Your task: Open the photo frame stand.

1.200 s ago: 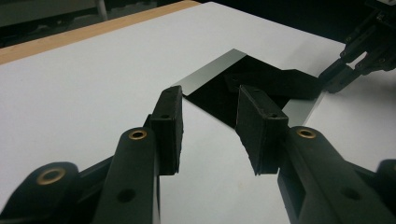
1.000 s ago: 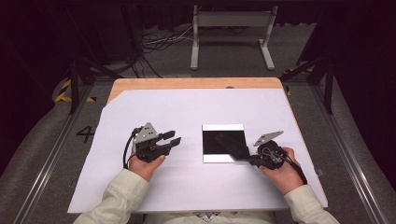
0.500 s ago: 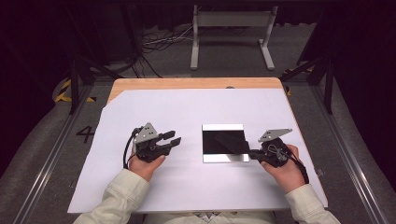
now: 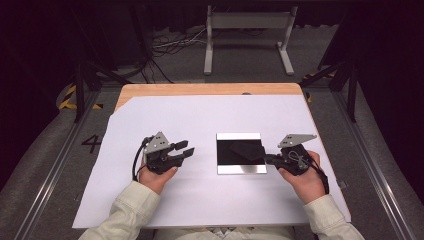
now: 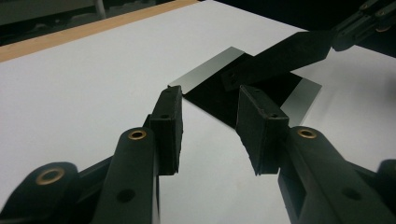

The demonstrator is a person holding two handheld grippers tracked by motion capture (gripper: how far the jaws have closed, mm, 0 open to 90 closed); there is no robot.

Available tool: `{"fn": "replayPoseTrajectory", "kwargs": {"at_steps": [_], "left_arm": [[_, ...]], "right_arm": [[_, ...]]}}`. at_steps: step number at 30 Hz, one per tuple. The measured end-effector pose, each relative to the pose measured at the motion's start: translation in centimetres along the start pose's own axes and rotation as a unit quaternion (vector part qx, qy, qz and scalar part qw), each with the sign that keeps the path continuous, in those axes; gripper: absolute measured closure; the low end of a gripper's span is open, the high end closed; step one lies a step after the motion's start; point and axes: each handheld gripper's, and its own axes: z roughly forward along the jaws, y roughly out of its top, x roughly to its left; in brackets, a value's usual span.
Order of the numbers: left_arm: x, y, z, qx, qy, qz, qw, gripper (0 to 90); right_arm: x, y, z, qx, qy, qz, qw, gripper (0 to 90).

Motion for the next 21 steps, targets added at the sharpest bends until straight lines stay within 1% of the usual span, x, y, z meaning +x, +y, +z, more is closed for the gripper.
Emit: {"fn": "replayPoseTrajectory", "kwargs": {"at_steps": [3,8,15,21], "left_arm": [[-0.02,-0.01,0.00,0.000,-0.001,-0.002,1.0000,61.4],[-0.01,-0.01,0.02,0.001,-0.001,0.000,1.0000,61.3],[-0.01,-0.02,0.06,0.002,-0.002,0.000,1.0000,61.0],[-0.01,-0.02,0.06,0.002,-0.004,-0.001,1.0000,60.8]], "right_arm": [[0.24,0.46,-0.14,-0.012,-0.007,-0.004,0.9999,86.4],[0.30,0.67,-0.16,-0.018,-0.009,-0.005,0.9998,86.4],[0.16,0.47,-0.24,-0.017,-0.005,-0.001,0.9998,85.3],[-0.25,0.21,-0.86,-0.016,0.001,0.010,0.9998,82.4]]}}
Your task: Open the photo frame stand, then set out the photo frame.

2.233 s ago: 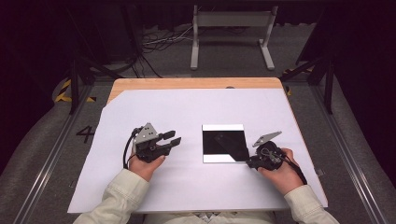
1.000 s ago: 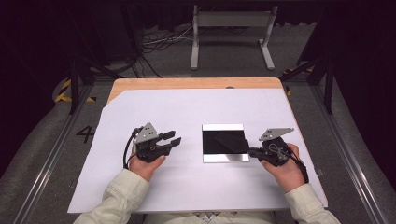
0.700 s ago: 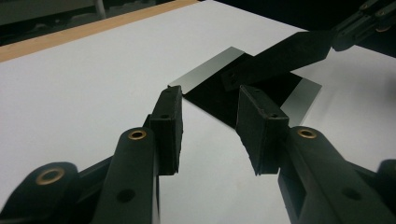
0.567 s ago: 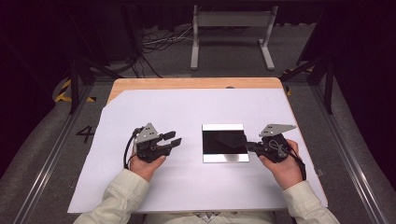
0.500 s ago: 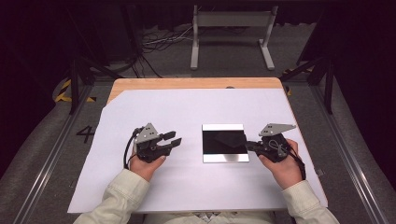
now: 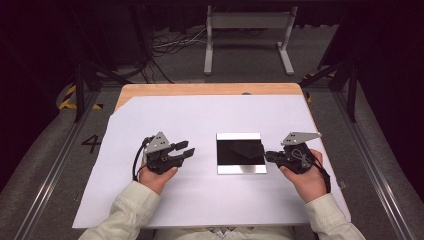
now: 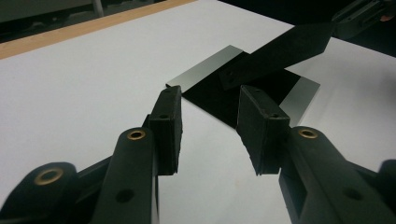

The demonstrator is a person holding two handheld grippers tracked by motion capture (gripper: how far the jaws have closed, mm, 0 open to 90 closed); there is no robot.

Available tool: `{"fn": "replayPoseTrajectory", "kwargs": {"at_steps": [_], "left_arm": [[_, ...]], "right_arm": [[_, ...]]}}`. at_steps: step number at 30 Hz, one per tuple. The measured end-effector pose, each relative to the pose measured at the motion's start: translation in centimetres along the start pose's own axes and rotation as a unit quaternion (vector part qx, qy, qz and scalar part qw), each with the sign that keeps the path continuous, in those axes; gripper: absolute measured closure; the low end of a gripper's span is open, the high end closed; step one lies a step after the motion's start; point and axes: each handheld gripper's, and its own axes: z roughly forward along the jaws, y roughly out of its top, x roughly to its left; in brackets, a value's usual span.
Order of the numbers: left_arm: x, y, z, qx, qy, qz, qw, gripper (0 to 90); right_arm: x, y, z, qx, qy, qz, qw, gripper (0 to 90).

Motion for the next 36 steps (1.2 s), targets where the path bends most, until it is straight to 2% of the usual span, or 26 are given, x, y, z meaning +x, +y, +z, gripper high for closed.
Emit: {"fn": "replayPoseTrajectory", "kwargs": {"at_steps": [7,10,14,23,36], "left_arm": [[0.0,0.0,0.0,0.000,0.000,0.000,1.0000,60.7],[0.0,0.0,0.0,0.001,0.000,0.001,1.0000,60.7],[0.0,0.0,0.1,0.001,0.001,0.001,1.0000,60.6],[0.0,-0.1,0.1,0.004,0.001,-0.001,1.0000,60.5],[0.1,-0.3,-0.2,0.004,0.007,-0.002,1.0000,60.5]], "right_arm": [[-0.2,0.0,-1.1,-0.015,-0.002,0.004,0.9999,80.0],[-0.4,0.2,-1.4,-0.026,0.005,0.015,0.9995,75.0],[-0.6,0.4,-1.4,-0.041,0.024,0.049,0.9977,63.7],[-1.3,1.3,-1.0,-0.052,0.025,0.076,0.9954,52.7],[-2.8,2.8,0.2,-0.051,0.029,0.096,0.9937,50.5]]}}
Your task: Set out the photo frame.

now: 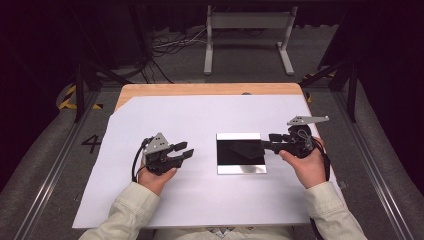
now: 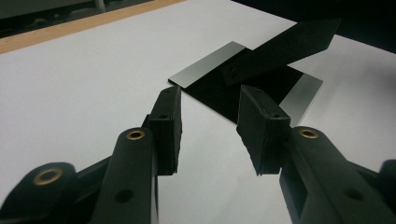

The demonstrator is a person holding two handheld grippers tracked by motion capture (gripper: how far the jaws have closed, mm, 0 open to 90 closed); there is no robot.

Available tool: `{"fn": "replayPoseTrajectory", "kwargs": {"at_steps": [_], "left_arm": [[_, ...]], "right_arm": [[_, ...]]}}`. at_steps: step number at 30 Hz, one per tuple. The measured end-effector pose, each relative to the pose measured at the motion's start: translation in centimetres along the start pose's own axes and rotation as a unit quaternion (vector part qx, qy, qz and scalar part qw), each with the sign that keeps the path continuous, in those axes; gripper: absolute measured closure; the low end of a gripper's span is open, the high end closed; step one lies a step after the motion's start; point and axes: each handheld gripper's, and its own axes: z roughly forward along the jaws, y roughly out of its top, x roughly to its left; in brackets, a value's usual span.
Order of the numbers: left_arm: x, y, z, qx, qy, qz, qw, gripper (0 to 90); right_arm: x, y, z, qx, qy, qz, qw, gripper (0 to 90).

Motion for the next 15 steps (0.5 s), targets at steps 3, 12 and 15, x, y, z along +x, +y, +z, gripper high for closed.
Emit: {"fn": "replayPoseTrajectory", "kwargs": {"at_steps": [3,12,15], "left_arm": [[0.0,-0.1,-0.1,0.000,0.001,-0.005,1.0000,60.4],[0.0,-0.3,-0.5,0.000,0.006,-0.007,1.0000,60.3],[0.0,-0.4,-0.6,0.001,0.009,-0.006,0.9999,60.4]], "right_arm": [[-0.4,0.3,0.3,0.004,0.003,0.008,1.0000,50.6],[-1.6,0.8,1.5,0.021,0.014,0.028,0.9993,48.6],[-1.8,0.8,1.8,0.027,0.019,0.038,0.9987,47.5]]}}
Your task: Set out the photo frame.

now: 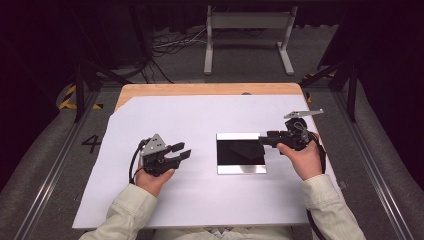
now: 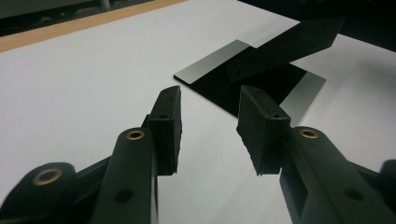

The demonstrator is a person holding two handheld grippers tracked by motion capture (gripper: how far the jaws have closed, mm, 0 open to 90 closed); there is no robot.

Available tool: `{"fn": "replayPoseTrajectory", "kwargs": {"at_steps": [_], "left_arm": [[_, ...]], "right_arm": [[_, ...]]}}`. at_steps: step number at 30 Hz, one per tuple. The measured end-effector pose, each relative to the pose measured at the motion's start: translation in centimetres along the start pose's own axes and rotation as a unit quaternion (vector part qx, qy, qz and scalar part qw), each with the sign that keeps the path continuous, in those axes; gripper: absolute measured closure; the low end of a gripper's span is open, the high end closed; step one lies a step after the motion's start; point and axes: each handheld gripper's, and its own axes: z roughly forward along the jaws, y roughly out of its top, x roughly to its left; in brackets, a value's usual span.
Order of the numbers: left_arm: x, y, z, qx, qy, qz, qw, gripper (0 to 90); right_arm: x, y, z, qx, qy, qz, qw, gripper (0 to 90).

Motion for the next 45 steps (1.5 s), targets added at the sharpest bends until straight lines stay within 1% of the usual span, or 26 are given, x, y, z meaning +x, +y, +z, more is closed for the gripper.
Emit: {"fn": "replayPoseTrajectory", "kwargs": {"at_steps": [1,4,8,12,14,15,16,18,20,30,35,37,39,41,45], "left_arm": [[0.0,0.0,0.0,0.000,-0.001,-0.003,1.0000,60.3],[0.0,-0.1,-0.2,0.001,0.002,-0.002,1.0000,60.3],[0.0,-0.1,-0.2,0.001,0.003,-0.001,1.0000,60.3],[0.1,-0.1,-0.3,0.001,0.003,-0.001,1.0000,60.2],[0.1,-0.1,-0.2,0.001,0.003,-0.001,1.0000,60.2],[0.0,-0.1,-0.2,0.002,0.002,-0.002,1.0000,60.2],[0.0,-0.1,-0.2,0.001,0.001,-0.003,1.0000,60.2],[0.0,-0.1,-0.2,0.002,0.001,-0.001,1.0000,60.2],[0.0,-0.1,-0.2,0.002,0.001,-0.002,1.0000,60.2],[0.0,-0.1,-0.2,0.003,0.001,0.000,1.0000,60.0],[0.0,-0.1,-0.2,0.004,0.000,0.000,1.0000,59.9],[0.0,-0.1,-0.1,0.004,0.000,0.000,1.0000,59.9],[0.0,-0.2,-0.1,0.007,-0.001,-0.001,1.0000,59.8],[0.0,-0.2,-0.1,0.007,-0.001,0.000,1.0000,59.8],[0.0,-0.2,-0.1,0.008,-0.001,0.000,1.0000,59.6]], "right_arm": [[-0.2,0.0,0.2,0.004,0.004,0.009,0.9999,46.4],[-0.5,0.0,0.5,0.009,0.005,0.017,0.9998,45.6],[-0.8,-0.2,0.9,0.017,0.008,0.023,0.9996,44.6],[-1.2,-0.5,1.6,0.034,0.017,0.032,0.9988,43.0],[-1.2,-0.5,1.7,0.036,0.019,0.035,0.9986,43.0],[-1.2,-0.5,1.8,0.037,0.026,0.037,0.9983,43.0],[-1.3,-0.6,1.9,0.040,0.037,0.047,0.9974,42.9],[-1.4,-0.6,2.1,0.044,0.053,0.059,0.9959,42.7],[-1.3,-0.7,2.4,0.050,0.063,0.068,0.9945,41.9],[-1.1,-1.0,3.5,0.072,0.075,0.071,0.9921,40.6],[-1.0,-1.1,3.9,0.078,0.091,0.075,0.9900,40.2],[-1.0,-1.2,4.0,0.078,0.094,0.076,0.9896,40.0],[-1.0,-1.2,4.2,0.084,0.100,0.079,0.9883,39.8],[-1.0,-1.2,4.2,0.085,0.101,0.081,0.9879,39.7],[-0.9,-1.3,4.4,0.090,0.113,0.084,0.9858,39.2]]}}
